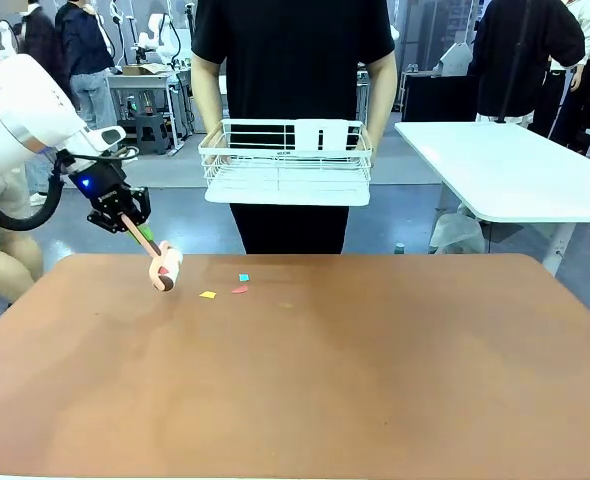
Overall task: Clean the table.
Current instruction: Clean the table with the Lint Roller when the human lifts the Dish drying rack.
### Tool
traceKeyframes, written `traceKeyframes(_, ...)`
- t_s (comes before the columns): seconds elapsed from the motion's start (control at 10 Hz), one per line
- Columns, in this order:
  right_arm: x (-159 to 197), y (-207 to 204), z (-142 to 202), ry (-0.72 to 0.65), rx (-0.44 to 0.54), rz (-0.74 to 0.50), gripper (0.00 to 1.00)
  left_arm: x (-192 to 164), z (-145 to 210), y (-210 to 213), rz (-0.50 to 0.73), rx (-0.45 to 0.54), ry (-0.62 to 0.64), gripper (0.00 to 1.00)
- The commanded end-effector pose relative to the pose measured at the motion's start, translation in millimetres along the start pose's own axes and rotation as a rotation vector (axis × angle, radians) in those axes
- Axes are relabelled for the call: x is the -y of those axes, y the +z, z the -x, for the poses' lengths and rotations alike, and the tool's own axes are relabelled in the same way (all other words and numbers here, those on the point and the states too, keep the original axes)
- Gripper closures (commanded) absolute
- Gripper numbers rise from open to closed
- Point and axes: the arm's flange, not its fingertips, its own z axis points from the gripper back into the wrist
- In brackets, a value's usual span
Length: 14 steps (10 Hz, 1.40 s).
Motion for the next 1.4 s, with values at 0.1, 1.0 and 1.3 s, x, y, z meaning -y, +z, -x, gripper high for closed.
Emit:
traceKeyframes(0.1, -2, 0, 0, 0.023, 0.005, -0.020, 0.00, -8, -17, -18, 0.056, -0.050, 0.017, 0.79)
traceKeyframes(1.0, -2, 0, 0, 0.023, 0.005, -0.020, 0.00, 38, -4, -113, 0.110, -0.087, 0.043, 0.79)
traceKeyframes(1.3, -2, 0, 0, 0.023, 0.005, -0.020, 0.00, 84, -3, -150, 0.115, -0.119, 0.019, 0.79)
